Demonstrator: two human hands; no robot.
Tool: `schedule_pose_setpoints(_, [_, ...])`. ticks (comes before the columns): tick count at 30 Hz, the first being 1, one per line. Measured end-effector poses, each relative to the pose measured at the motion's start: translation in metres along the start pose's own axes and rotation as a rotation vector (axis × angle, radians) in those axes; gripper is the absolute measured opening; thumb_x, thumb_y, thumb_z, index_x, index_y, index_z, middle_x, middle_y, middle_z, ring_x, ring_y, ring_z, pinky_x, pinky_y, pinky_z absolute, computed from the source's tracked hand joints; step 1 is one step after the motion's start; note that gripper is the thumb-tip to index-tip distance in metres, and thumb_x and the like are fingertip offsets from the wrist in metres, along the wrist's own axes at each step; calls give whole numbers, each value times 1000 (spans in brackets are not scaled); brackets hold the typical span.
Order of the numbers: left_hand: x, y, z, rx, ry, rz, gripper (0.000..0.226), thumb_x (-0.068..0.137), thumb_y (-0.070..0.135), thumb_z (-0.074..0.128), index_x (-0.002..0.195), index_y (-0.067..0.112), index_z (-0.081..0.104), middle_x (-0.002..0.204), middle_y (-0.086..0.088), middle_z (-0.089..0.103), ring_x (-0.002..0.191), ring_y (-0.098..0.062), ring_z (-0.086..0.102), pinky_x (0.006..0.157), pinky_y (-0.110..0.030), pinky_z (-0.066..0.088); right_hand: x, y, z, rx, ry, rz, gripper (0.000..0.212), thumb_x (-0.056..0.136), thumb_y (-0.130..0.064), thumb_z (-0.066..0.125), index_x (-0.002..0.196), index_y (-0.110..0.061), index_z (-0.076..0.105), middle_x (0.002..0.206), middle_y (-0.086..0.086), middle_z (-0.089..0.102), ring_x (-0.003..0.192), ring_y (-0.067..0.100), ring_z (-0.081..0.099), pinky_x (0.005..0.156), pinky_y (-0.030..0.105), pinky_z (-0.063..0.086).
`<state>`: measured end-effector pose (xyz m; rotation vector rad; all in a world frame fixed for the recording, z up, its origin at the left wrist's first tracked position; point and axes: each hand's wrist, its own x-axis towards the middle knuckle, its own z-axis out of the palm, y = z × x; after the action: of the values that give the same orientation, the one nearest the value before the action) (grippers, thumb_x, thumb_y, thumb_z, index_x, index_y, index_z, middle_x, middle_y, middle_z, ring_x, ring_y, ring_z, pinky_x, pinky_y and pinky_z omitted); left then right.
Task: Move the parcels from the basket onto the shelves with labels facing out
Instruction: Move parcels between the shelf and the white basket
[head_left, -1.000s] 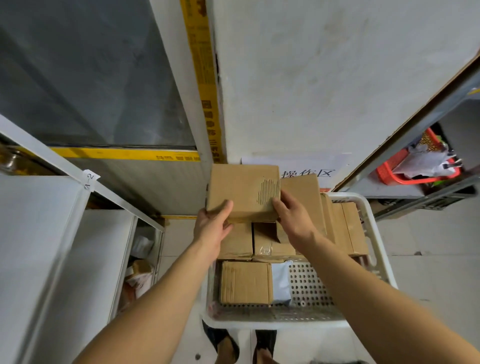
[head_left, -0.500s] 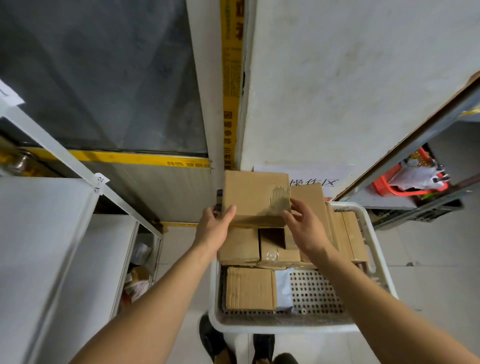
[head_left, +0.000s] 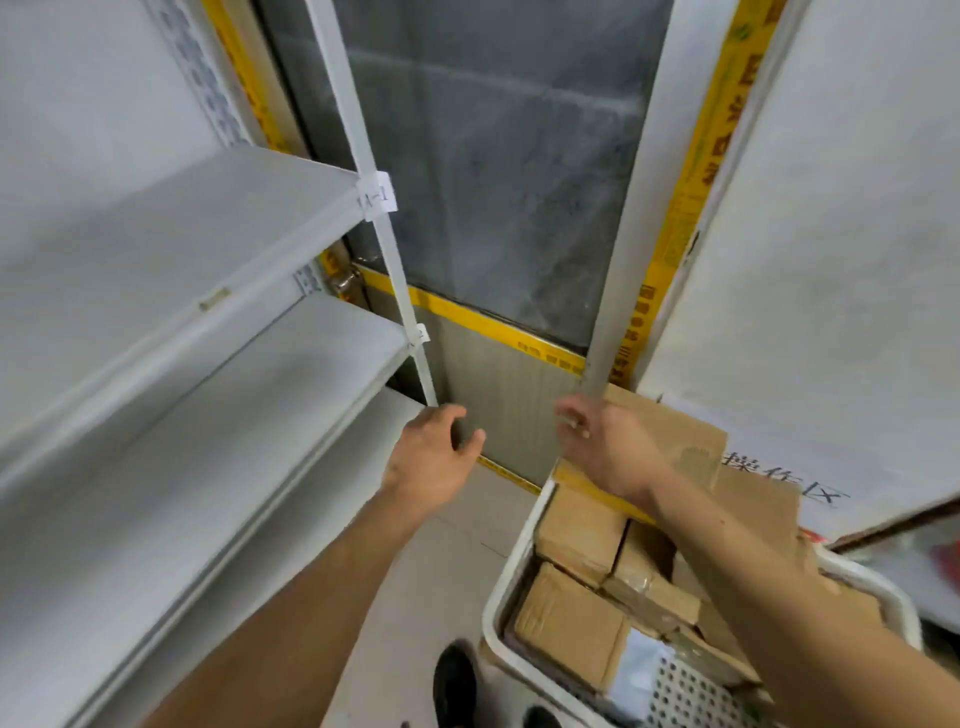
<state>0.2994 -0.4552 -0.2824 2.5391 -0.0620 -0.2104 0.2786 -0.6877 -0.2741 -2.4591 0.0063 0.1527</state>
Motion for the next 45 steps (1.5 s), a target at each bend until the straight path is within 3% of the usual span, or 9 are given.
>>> schedule_pose_setpoints(4, [-48,-34,-67,42,187,-123,45,103,44,59,143,22,57,144,-6,59,126,-27,59,103,-34,45,16,-75,23,10,-102,-205,37,104,-30,62,139,-21,65,138,1,69,127,19,65,106,28,46])
schedule_pose_setpoints(7, [-90,-65,-120,48,335,-194,46,102,46,61,141,22,60,141,-4,61,121,-27,63,96,-33,48,17,-138,45,29,-182,-360,38,104,-33,62,141,-25,64,137,-2,69,123,15,65,94,18,44])
schedule_pose_setpoints(16, [-217,-166,-247,93,687,-387,48,99,43,68,138,15,65,135,-11,67,122,-32,63,98,-33,47,-9,-342,121,44,-350,-780,43,104,-26,64,145,-18,60,142,0,66,130,15,60,107,26,45])
schedule_pose_setpoints(20, [-269,-218,-293,115,781,-458,48,99,42,68,139,14,64,137,-11,65,125,-31,62,102,-34,47,-31,-427,168,56,-360,-901,40,100,-19,67,140,-15,66,136,3,70,126,15,64,104,18,41])
schedule_pose_setpoints(34, [-401,-358,-398,117,1007,-772,55,102,47,62,147,17,55,148,-8,59,132,-27,57,108,-39,47,-100,-645,332,83,-655,-1116,46,102,-33,66,146,-24,58,141,-4,63,129,12,58,104,23,42])
schedule_pose_setpoints(41, [-429,-424,-438,24,1138,-983,66,100,48,64,154,15,45,152,-13,54,133,-31,54,111,-46,48,-100,-730,392,95,-760,-1195,44,100,-32,68,142,-23,61,137,-1,66,125,14,61,105,26,46])
schedule_pose_setpoints(45, [-436,-457,-458,-63,1231,-1060,72,99,45,66,157,10,40,156,-15,48,138,-32,49,113,-44,44,-107,-768,418,89,-820,-1220,54,99,-33,68,150,-20,54,147,5,60,133,19,58,110,33,47])
